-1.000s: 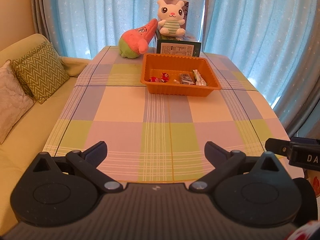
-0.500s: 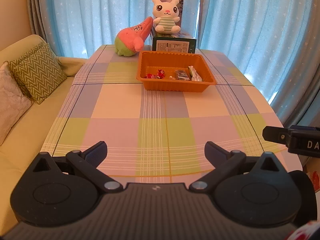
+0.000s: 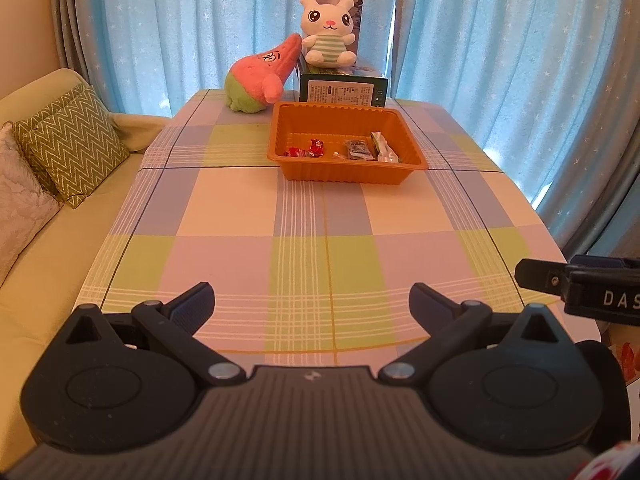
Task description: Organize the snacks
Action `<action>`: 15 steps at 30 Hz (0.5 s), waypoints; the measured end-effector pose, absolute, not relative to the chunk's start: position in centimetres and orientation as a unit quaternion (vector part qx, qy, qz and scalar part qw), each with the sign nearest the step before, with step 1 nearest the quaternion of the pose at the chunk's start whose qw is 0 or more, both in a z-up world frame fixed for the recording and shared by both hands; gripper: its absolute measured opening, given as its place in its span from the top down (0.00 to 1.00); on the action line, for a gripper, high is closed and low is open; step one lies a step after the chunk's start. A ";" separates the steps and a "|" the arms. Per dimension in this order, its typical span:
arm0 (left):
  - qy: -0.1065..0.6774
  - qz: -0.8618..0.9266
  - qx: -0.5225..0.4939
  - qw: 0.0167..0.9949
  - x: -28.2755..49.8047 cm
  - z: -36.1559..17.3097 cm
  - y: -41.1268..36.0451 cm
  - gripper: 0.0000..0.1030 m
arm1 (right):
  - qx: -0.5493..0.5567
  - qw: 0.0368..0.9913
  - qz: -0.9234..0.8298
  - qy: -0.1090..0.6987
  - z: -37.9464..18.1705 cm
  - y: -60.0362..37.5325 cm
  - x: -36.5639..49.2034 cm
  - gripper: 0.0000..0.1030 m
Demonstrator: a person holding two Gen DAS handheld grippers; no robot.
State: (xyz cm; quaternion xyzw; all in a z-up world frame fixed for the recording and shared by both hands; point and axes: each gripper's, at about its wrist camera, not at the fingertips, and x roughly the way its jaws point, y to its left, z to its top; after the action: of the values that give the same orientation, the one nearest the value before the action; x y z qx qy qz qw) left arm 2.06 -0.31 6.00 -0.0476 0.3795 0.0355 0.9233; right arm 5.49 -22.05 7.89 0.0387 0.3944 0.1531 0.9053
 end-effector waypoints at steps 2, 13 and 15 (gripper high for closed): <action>0.379 0.034 -0.048 0.923 2.1 6.0 -0.3 0.00 | 0.038 0.905 0.154 0.395 7.8 -22.0 5.5 0.26; 0.379 0.035 -0.053 0.923 1.9 5.8 -0.4 0.00 | 0.037 0.903 0.156 0.399 7.6 -22.0 5.4 0.26; 0.379 0.036 -0.053 0.923 2.0 5.8 -0.4 0.00 | 0.037 0.903 0.157 0.399 7.5 -22.0 5.5 0.26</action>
State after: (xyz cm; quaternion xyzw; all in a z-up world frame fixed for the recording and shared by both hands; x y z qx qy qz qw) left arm 1.95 -0.38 5.83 -0.0533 0.3790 0.0356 0.9232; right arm 5.46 -21.98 7.55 0.0366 0.3985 0.1567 0.9029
